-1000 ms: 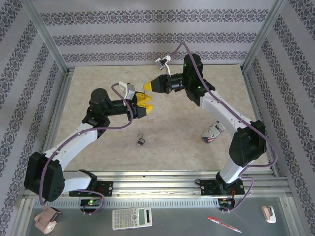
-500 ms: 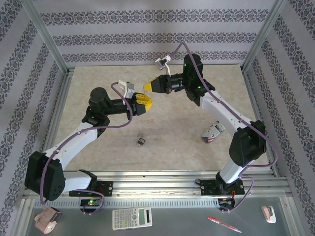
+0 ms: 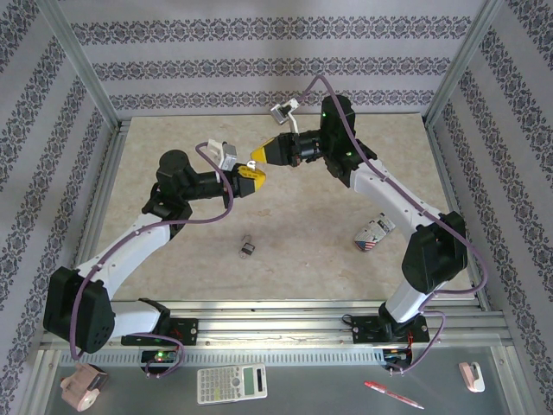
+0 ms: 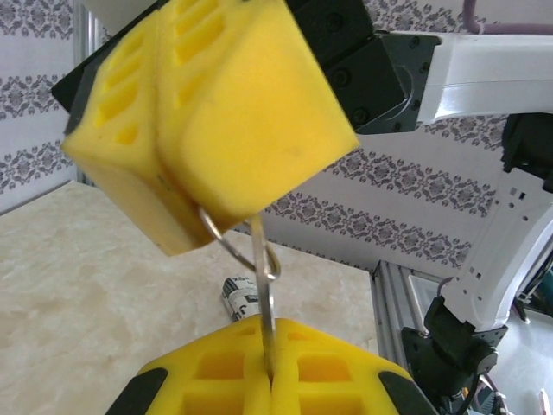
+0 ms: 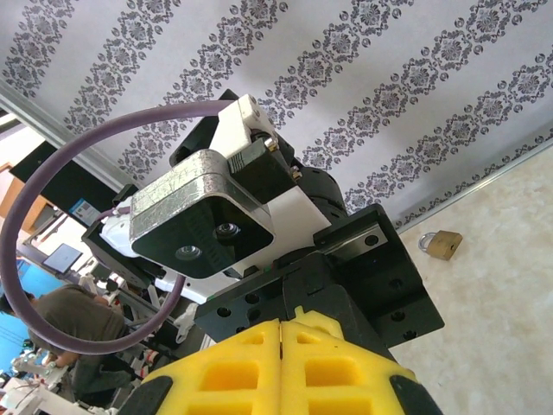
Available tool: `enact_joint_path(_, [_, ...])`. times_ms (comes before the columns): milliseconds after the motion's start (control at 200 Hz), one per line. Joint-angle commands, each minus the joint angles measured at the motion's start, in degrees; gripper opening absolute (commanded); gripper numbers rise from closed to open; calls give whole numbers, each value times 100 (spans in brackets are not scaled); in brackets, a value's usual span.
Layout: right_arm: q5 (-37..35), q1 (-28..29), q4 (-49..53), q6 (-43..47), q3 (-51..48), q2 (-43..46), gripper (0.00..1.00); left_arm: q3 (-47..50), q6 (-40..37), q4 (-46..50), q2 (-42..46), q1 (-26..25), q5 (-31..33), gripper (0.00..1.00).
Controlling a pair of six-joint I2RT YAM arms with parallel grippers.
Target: Unlock with the key
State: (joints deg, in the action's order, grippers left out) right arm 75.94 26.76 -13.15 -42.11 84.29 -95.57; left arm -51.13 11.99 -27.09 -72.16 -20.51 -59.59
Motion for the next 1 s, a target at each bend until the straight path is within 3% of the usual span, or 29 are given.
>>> enact_joint_path(0, [2, -5, -146, 45, 35, 70, 0, -237, -453, 462, 248, 33, 160, 0])
enact_joint_path(130, [-131, -7, -146, 60, -5, 112, 0, -348, -838, 1088, 388, 22, 630, 0])
enact_joint_path(230, [-470, -31, -108, 20, -53, 220, 4, -345, -1227, 1490, 554, -36, 1331, 0])
enact_joint_path(335, [-953, -9, -2, -180, -49, 325, 25, -363, -2005, 2017, 686, -295, 2360, 0])
enact_joint_path(380, [-1176, 9, 86, -304, -27, 379, 40, -394, -2381, 2261, 690, -464, 2931, 0])
enact_joint_path(490, [-1926, 9, 512, -505, -102, 617, 53, -431, -3228, 2607, 619, -828, 4209, 0])
enact_joint_path(615, [-2599, -29, 1017, -1180, -313, 797, 54, -317, -4008, 2417, 562, -1006, 5446, 0])
enact_joint_path(744, [-3012, -62, 1614, -1669, -599, 1024, 54, -230, -4750, 2040, 513, -1048, 6191, 0])
enact_joint_path(999, [-3377, 13, 1360, -2571, -1346, 1178, 56, 82, -5733, 1291, 430, -1301, 6372, 0])
